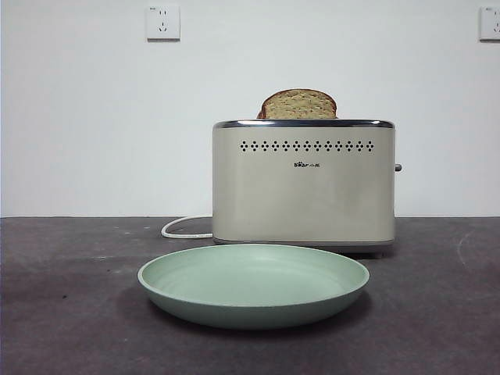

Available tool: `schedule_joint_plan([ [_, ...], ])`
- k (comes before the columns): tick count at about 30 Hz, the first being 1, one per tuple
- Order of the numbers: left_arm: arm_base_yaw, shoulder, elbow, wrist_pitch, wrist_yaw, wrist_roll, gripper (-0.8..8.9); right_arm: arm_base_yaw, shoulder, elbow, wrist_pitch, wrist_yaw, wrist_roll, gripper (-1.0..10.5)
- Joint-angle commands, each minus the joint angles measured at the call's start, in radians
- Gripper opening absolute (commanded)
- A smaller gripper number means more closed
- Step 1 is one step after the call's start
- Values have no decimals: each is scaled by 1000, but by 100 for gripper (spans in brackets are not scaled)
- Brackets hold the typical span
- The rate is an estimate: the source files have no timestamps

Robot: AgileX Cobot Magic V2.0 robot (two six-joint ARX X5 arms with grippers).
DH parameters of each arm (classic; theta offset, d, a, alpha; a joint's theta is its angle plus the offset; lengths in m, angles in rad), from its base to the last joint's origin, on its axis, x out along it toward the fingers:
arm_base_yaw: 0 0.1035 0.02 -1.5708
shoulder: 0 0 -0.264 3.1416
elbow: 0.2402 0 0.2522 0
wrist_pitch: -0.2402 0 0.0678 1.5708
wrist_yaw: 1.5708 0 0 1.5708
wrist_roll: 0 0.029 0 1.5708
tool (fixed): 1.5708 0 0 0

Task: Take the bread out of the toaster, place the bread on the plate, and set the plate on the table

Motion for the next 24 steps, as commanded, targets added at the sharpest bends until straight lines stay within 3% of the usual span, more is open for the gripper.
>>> schedule_joint_plan([
  [1,2,1,4,6,24,-2,503,2,0,2,2,-4,-7,534],
  [10,1,58,6,100,84,4,503,2,0,2,2,-4,-7,534],
  [15,-14,165,7,249,137,3,503,2,7,2,2,-4,-7,534],
  [24,-151,470,63,558,102,8,503,2,46,2,1,-4,-6,534],
])
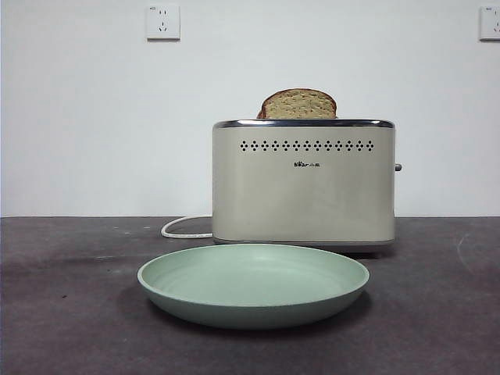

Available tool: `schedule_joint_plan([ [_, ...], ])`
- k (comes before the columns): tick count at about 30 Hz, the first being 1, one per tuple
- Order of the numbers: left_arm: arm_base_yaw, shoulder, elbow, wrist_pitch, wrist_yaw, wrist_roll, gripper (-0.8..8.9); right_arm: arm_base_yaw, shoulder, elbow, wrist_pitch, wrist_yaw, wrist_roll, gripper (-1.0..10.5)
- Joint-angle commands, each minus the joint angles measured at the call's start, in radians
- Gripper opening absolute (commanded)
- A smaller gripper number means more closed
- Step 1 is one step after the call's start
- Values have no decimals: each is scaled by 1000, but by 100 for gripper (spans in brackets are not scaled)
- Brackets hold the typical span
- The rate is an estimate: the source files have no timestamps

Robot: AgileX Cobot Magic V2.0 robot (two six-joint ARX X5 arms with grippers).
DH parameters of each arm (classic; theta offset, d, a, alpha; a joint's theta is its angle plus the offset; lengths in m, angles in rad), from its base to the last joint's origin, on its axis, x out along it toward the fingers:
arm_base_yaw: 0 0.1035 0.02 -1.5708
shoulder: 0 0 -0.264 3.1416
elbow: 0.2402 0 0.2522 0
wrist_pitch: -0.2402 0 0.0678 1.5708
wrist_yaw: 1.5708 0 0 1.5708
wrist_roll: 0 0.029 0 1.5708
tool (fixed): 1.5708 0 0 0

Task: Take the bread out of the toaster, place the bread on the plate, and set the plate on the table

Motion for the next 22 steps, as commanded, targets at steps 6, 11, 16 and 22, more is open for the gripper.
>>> schedule_joint_plan([
  [6,-147,296,111,164,-114,95,502,2,27,2,3,-2,-6,534],
  [11,-224,486,232,208,-175,175,502,2,44,2,3,-2,-6,534],
  [16,-277,647,355,232,-202,232,502,2,58,2,3,-1,-6,534],
  [22,-325,798,465,291,-200,241,502,2,70,2,2,-1,-6,534],
])
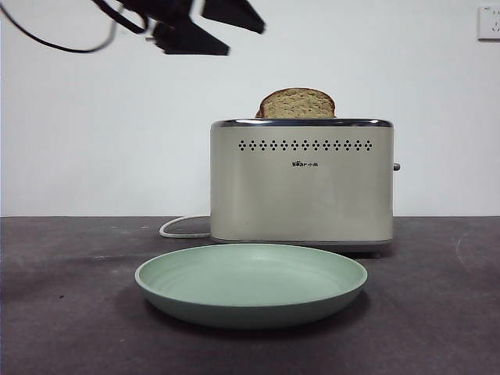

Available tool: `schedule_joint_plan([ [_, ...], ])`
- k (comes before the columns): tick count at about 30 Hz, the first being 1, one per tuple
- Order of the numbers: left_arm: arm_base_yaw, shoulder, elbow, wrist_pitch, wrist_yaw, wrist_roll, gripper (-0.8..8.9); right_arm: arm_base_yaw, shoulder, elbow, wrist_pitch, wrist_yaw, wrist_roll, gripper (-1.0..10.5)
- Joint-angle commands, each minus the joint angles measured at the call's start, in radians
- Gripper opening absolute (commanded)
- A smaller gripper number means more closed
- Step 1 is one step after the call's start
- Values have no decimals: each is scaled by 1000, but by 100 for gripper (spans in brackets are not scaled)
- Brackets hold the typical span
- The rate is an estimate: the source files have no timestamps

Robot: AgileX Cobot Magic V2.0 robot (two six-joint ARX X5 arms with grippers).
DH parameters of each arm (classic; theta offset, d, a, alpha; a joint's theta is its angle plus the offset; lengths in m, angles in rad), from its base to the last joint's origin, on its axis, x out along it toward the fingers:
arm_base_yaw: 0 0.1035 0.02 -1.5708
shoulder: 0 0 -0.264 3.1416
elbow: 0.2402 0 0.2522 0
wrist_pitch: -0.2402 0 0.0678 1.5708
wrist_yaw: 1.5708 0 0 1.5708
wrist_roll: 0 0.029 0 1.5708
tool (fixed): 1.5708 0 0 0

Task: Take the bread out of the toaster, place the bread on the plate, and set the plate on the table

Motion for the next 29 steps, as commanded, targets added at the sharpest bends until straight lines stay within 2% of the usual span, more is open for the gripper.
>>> schedule_joint_plan([
  [1,-23,61,30,36,0,20,502,2,2,2,2,-1,-6,534],
  [6,-55,140,55,93,-2,21,499,2,2,2,2,-1,-6,534],
  [14,-82,216,55,115,-72,69,490,2,1,2,2,-1,-6,534],
  [20,-81,241,55,117,-82,68,316,2,2,2,2,-1,-6,534],
  [23,-82,241,55,114,-85,68,103,2,2,2,2,-1,-6,534],
  [25,-82,241,55,113,-84,63,-1,2,2,2,2,-1,-6,533],
  [29,-81,241,55,99,-84,51,-9,2,1,2,2,-1,-6,533],
])
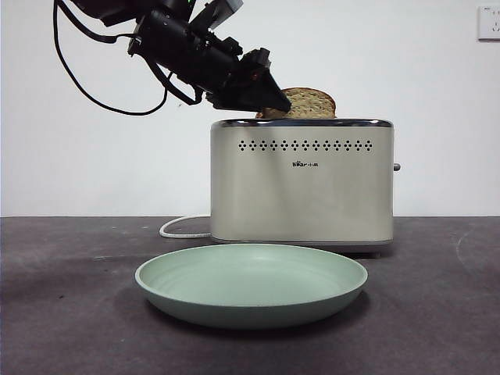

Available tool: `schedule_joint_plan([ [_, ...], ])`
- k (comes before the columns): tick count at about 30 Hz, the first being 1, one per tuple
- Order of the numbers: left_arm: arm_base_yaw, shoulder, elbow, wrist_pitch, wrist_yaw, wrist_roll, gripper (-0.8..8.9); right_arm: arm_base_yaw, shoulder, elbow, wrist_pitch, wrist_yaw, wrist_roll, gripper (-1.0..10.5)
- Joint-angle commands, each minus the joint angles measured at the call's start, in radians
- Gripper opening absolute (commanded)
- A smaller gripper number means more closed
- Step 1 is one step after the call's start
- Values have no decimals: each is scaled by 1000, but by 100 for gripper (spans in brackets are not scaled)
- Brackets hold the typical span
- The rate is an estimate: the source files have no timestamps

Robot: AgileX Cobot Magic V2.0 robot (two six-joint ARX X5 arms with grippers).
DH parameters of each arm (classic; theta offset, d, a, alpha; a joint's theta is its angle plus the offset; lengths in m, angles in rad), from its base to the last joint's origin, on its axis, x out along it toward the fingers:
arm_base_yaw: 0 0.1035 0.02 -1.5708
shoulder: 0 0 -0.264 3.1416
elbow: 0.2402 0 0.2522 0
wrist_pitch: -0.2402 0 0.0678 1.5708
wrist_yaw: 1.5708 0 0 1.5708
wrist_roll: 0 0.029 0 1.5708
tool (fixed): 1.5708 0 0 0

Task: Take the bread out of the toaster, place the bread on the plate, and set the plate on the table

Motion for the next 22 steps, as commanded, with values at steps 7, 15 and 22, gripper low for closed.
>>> schedule_joint_plan([
  [7,16,-10,-1,-23,-37,-50,-9,2,-1,2,2,0,-6,533],
  [15,72,-136,-1,-94,-54,-79,-8,2,-1,2,2,0,-7,533],
  [22,96,-309,-1,-198,-59,-90,-8,2,0,2,3,0,-7,533],
])
